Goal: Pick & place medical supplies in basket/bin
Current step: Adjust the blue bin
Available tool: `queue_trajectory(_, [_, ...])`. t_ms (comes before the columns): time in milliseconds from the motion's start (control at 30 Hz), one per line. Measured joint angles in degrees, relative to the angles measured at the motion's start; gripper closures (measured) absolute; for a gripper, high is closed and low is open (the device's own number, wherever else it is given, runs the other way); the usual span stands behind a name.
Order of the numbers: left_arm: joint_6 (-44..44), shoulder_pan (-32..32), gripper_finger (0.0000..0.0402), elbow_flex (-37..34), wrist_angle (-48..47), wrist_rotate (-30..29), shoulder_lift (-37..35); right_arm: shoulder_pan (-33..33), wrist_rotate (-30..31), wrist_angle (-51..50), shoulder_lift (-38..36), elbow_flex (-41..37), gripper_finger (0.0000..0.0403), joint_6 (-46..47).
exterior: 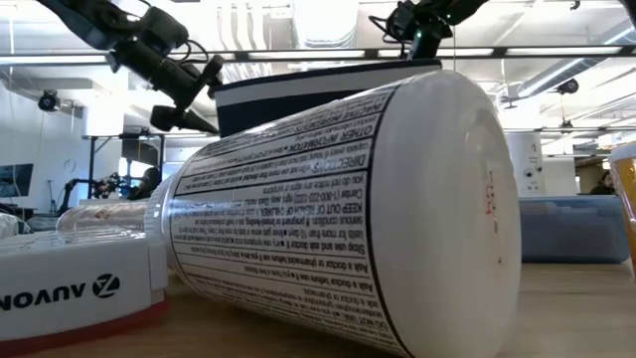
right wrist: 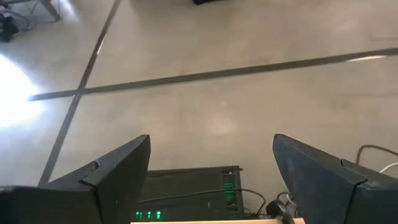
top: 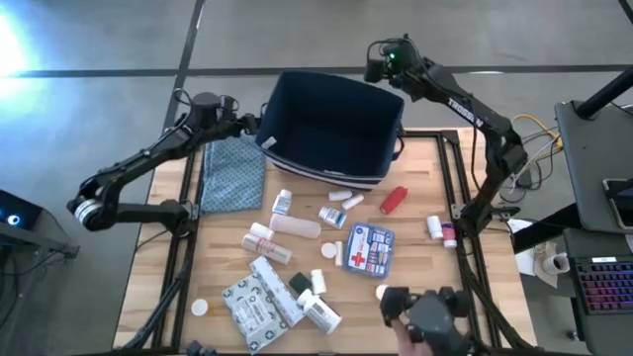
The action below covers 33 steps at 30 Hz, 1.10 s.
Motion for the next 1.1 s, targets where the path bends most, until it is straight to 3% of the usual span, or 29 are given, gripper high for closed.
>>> queue_trajectory(300, [-3.2,-8.7,0.0105,-1.1,-0.3,0.4,0.1,-4.1,-15.3,-1.4,4.9,1.2,0.0074,0.9])
queue_trajectory(533, [-5.0,-18.2,0.0105,-1.2,-0.7,-2.1,-1.6,-2.2,-18.7,-5.7,6.7,1.2,0.0074,-0.8])
queue_trajectory(767, [-5.4,-20.9,0.0105,-1.2,-0.9,-9.7,-4.8,0.3,-17.8,-5.8,6.3,1.2,0.0074,-2.2])
queue_trajectory(1000, [-3.0,-20.9,0.0105,-1.2,-3.8,-12.6,-11.7,1.9,-6.3,-3.2,-0.7,1.3,0.0074,-10.5])
queue_trajectory(1100, [-3.0,-20.9,0.0105,-1.2,-5.5,-12.8,-15.6,1.7,-4.8,-5.3,-5.5,2.5,0.0074,-14.2])
